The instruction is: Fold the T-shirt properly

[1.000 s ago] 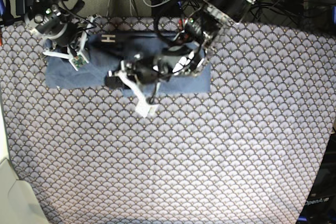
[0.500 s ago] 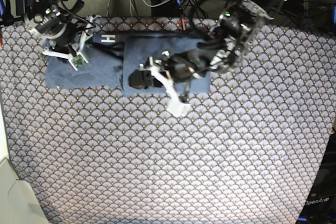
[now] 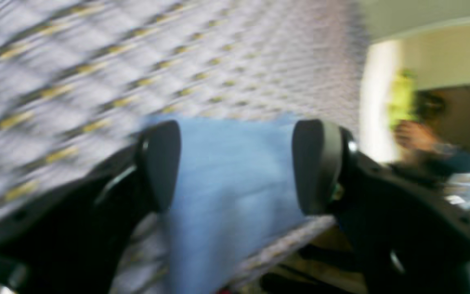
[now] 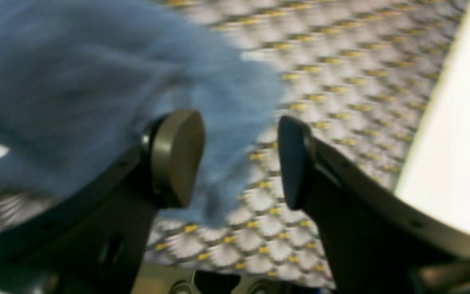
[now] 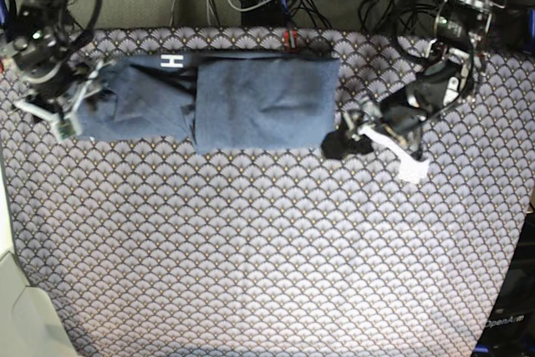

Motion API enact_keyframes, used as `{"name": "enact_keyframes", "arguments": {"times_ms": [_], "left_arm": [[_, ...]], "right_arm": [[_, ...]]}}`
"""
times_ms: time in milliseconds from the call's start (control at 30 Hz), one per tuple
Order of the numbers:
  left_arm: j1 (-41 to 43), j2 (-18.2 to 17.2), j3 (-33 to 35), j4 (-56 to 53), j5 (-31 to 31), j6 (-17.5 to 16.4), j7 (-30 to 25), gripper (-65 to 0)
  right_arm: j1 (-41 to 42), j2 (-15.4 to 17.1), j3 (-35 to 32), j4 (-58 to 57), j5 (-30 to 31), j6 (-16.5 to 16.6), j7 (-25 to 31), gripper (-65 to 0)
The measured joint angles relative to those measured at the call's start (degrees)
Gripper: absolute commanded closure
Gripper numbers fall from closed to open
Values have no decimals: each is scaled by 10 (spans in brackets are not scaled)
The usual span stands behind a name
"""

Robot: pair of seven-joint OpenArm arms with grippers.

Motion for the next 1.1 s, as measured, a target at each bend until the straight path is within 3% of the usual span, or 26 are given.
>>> {"name": "enact_keyframes", "arguments": {"times_ms": [167, 367, 600, 1100], "left_arm": [[20, 4, 1, 0, 49, -4, 5, -426], [22, 7, 1, 2, 51, -4, 2, -426], [20, 7, -1, 2, 52, -4, 2, -426], [10, 6, -1, 2, 53, -2, 3, -426]], "right_arm": [[61, -2, 20, -31, 2, 0, -69, -337], [96, 1, 32, -104, 2, 0, -108, -337], [103, -20, 34, -117, 4, 0, -103, -337], [130, -16, 62, -198, 6, 0, -96, -337]]}}
